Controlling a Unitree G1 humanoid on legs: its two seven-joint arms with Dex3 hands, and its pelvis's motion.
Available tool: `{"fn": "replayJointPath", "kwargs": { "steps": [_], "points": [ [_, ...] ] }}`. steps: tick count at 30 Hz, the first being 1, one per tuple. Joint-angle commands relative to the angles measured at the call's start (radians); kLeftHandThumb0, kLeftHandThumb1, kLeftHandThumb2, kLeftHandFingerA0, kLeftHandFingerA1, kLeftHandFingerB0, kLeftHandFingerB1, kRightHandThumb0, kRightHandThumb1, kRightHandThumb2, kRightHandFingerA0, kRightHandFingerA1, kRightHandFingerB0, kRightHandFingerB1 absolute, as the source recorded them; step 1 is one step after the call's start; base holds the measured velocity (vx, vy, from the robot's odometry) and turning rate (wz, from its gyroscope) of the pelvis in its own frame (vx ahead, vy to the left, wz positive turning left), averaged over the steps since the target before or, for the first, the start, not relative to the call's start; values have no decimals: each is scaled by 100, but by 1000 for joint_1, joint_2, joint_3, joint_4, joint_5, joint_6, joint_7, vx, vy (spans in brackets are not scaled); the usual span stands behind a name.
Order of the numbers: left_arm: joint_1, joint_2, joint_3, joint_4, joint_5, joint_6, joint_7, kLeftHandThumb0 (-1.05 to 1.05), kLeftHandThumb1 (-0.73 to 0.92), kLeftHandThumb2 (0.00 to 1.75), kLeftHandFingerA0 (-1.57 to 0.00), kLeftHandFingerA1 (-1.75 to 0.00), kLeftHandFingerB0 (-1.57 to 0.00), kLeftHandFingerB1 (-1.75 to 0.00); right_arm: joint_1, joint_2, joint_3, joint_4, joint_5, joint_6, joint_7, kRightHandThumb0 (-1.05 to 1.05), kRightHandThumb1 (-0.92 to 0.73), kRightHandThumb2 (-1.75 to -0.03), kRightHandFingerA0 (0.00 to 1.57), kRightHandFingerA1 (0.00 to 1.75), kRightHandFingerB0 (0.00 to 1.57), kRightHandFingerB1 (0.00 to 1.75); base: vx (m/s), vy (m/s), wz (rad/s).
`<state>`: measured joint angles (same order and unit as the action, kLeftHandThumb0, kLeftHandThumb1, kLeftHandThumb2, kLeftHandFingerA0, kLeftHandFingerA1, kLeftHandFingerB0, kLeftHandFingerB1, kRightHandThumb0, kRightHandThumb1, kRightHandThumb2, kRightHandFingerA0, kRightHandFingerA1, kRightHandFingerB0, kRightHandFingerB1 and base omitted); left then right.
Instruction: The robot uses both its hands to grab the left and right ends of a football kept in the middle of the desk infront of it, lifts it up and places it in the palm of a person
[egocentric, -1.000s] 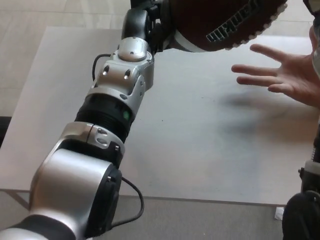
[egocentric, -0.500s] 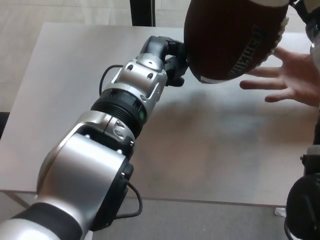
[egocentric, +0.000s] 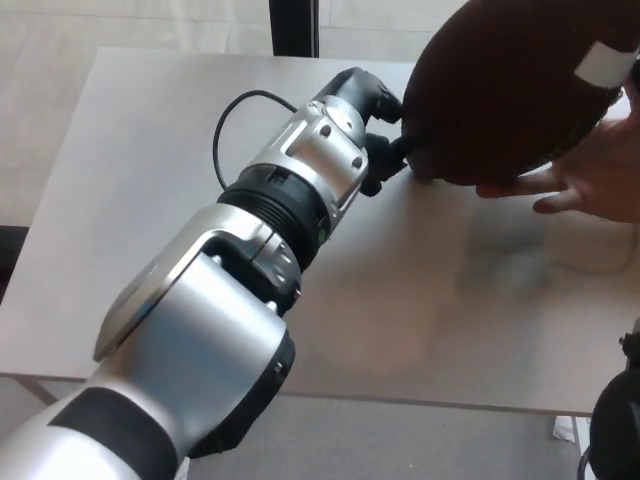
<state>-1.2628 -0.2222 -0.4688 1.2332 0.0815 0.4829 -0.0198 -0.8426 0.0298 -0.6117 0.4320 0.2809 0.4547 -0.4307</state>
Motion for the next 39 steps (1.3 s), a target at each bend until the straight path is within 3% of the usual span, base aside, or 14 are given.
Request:
{"fn": "replayJointPath", "kwargs": {
  "steps": [1, 4, 5, 7, 8, 10, 16, 30, 31, 34, 35, 36, 37, 39],
  "points": [
    [-38, -69, -84, -32, 112, 14, -160, -45, 52, 55, -78, -96, -66, -56, 115, -39, -75, 96, 3, -65, -124, -47, -67, -60, 85, 80, 60, 48, 0, 0, 0],
    [-22, -61, -93, -42, 118, 22, -166, -46, 50, 56, -80, -95, -68, -56, 142, -57, -88, 128, -6, -106, -143, -46, -69, -61, 79, 74, 50, 44, 0, 0, 0],
    [-19, -62, -93, -45, 119, 26, -167, -47, 50, 55, -83, -90, -64, -54, 148, -60, -86, 134, -14, -115, -153, -51, -57, -93, 84, 82, 44, 58, 0, 0, 0],
    [-13, -64, -92, -52, 126, 32, -166, -46, 52, 55, -87, -100, -61, -52, 155, -64, -89, 137, -8, -125, -165, -46, -69, -60, 90, 88, 51, 45, 0, 0, 0],
    [-9, -66, -90, -54, 127, 35, -167, -49, 52, 57, -87, -131, -70, -54, 176, -73, -75, 146, -27, -141, -162, -46, -69, -60, 81, 79, 52, 46, 0, 0, 0],
    [-6, -68, -89, -58, 135, 41, -172, -49, 51, 57, -89, -133, -68, -55, 187, -82, -55, 163, -44, -156, -171, -47, -68, -60, 93, 87, 56, 48, 0, 0, 0],
    [17, -53, -88, -87, 168, 21, -185, -47, 53, 56, -80, -96, -72, -59, 182, -124, 5, 237, -69, -181, -189, -50, -68, -60, 101, 89, 57, 49, 0, 0, 0],
    [83, -29, -63, -126, 219, -15, -181, -51, 56, 57, -89, -103, -70, -58, 152, -171, 122, 174, -87, -210, -156, -50, -68, -60, 100, 86, 63, 48, 0, 0, 0],
    [126, 2, -24, -174, 190, -48, -175, -48, 58, 57, -94, -109, -55, -55, 182, -181, 140, 127, -90, -194, -117, -54, -55, -89, 98, 92, 44, 55, 0, 0, 0],
    [175, 8, -5, -218, 192, -51, -174, -48, 58, 57, -94, -109, -55, -55, 224, -181, 153, 87, -86, -179, -96, -54, -55, -89, 98, 92, 44, 55, 0, 0, 0],
    [203, 44, 38, -270, 165, -51, -176, -59, 61, 58, -100, -101, -43, -44, 246, -192, 167, 38, -91, -145, -78, -54, -68, -61, 102, 83, 48, 42, 0, 0, 0],
    [242, 86, 93, -355, 135, -24, -186, -62, 49, 85, -97, -91, -30, -51, 268, -202, 171, -11, -78, -113, -53, -57, -54, -89, 99, 90, 40, 53, 0, 0, 0],
    [259, 102, 135, -390, 122, 13, -173, -56, 60, 58, -100, -94, -34, -38, 281, -216, 171, -37, -71, -89, -37, -57, -54, -88, 98, 89, 37, 51, 0, 0, 0],
    [312, 193, 187, -473, 119, 29, -191, -55, 62, 59, -90, -82, -43, -44, 319, -239, 168, -109, -64, -69, -9, -56, -67, -60, 103, 83, 54, 40, 0, 0, 0]
  ]
}}
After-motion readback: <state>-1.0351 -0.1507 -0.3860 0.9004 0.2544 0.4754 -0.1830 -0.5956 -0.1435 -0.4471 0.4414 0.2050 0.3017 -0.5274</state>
